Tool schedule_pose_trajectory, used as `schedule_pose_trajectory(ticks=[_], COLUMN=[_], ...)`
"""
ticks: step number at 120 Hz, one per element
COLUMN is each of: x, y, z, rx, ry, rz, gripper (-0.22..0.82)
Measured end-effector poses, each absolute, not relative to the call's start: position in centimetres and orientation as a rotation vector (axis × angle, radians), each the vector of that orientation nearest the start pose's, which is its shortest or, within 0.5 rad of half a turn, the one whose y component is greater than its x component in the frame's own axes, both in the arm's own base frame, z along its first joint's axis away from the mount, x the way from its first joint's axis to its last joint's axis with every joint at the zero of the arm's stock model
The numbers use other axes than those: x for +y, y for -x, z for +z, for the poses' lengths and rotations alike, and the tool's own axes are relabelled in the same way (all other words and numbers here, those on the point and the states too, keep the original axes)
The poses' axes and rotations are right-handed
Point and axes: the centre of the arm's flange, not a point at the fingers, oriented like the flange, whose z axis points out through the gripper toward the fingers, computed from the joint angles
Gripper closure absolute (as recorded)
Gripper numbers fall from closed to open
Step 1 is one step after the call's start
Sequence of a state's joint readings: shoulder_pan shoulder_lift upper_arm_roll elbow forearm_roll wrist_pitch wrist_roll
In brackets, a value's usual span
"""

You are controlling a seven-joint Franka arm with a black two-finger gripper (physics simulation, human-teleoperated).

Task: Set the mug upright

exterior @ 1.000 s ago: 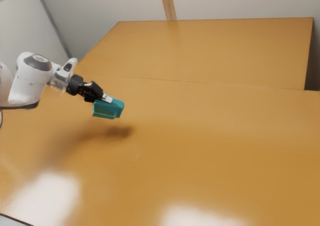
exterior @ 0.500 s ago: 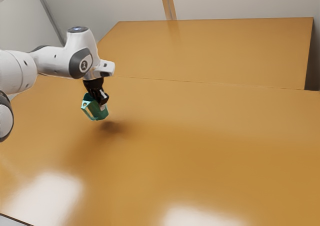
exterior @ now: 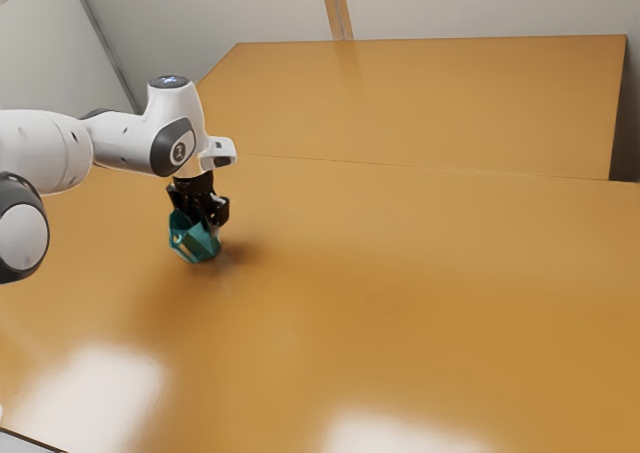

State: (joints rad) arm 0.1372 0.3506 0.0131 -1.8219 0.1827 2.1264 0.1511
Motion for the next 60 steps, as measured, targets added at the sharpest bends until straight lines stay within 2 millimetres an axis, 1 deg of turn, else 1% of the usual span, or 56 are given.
schedule_pose_trajectory(ticks=[8, 13, 17, 21, 29, 35, 45, 52, 57, 60], x=[10.6, 11.1, 11.6, 11.9, 11.9, 11.7, 10.3, 8.7, 6.8, 5.5], y=[-62.4, -62.3, -62.2, -62.3, -62.7, -62.9, -62.8, -62.2, -61.8, -61.4], z=[34.3, 34.8, 35.6, 37.0, 40.7, 43.9, 49.7, 53.8, 57.6, 60.4], rx=[0.107, 0.074, 0.048, 0.026, -0.004, -0.021, -0.027, -0.019, -0.002, 0.011], ry=[2.984, 2.98, 2.976, 2.972, 2.961, 2.952, 2.939, 2.934, 2.936, 2.938], rz=[0.103, 0.098, 0.089, 0.067, 0.014, -0.028, -0.097, -0.133, -0.168, -0.195], gripper=[0.24, 0.2, 0.17, 0.14, 0.1, 0.08, 0.06, 0.04, 0.03, 0.03])
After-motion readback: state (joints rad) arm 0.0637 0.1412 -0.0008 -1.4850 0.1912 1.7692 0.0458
